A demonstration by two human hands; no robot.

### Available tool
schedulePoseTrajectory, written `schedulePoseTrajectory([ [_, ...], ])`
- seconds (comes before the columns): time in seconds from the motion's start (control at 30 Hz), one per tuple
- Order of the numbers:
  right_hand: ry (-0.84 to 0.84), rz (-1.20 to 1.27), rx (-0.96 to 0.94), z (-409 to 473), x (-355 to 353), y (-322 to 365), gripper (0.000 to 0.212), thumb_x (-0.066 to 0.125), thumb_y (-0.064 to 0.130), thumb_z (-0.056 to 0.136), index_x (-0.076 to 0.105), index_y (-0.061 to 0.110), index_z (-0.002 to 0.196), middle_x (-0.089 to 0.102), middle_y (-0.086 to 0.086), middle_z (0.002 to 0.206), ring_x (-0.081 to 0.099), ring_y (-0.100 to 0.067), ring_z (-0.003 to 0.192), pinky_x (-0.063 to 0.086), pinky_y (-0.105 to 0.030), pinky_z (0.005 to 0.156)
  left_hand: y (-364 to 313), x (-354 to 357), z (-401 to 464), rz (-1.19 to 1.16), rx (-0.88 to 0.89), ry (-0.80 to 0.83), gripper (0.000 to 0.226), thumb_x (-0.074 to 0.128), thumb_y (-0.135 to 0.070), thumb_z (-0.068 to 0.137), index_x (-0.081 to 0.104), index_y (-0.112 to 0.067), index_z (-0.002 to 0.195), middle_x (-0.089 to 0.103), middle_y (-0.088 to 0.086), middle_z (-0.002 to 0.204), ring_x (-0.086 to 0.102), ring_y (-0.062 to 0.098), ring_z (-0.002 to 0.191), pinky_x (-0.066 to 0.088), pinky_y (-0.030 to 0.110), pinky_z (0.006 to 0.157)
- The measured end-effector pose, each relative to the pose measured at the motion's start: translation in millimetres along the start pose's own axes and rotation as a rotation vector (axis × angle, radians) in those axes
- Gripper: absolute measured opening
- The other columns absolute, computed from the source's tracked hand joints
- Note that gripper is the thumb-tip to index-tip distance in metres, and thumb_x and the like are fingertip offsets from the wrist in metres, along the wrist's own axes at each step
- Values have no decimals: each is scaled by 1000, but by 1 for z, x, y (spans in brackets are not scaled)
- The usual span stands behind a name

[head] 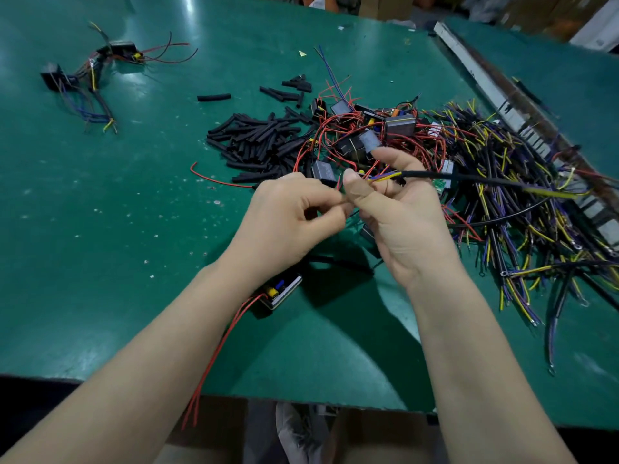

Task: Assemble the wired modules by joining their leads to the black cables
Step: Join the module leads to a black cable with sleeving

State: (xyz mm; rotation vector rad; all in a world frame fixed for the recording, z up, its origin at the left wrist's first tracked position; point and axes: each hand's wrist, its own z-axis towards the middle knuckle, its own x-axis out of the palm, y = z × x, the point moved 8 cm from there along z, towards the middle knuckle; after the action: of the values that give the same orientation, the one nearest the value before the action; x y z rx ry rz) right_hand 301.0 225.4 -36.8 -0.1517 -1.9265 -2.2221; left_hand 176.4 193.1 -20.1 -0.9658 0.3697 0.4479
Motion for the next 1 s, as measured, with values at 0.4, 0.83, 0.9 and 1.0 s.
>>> schedulePoseTrajectory([
  [0.4,77,9,-1,2,-4,6,47,69,33,73,51,23,115,76,-3,82,70,-14,82,48,-21,73,20,7,2,-360,-306,66,12,63,-13,90,74,-11,85,62,-9,57,45,6,57,33,16,54],
  [0.83,293,-64,-83,-3,9,15,48,67,8,80,44,23,120,67,-2,66,64,-13,66,51,-29,79,15,17,-3,-592,-384,234,22,51,-5,91,68,-8,77,51,-14,46,41,-2,43,31,4,45],
  [0.9,274,-88,-95,-3,10,14,45,65,7,82,45,24,118,66,-2,64,64,-12,64,51,-28,77,16,16,-3,-613,-371,232,20,52,-4,90,68,-8,78,55,-14,49,44,-3,47,34,4,50],
  [1.0,198,-78,-65,-2,8,10,41,68,13,81,47,24,114,63,2,63,64,-11,64,52,-33,81,21,13,-1,-556,-355,190,17,58,-6,89,70,-11,78,57,-9,52,48,0,53,38,9,58],
])
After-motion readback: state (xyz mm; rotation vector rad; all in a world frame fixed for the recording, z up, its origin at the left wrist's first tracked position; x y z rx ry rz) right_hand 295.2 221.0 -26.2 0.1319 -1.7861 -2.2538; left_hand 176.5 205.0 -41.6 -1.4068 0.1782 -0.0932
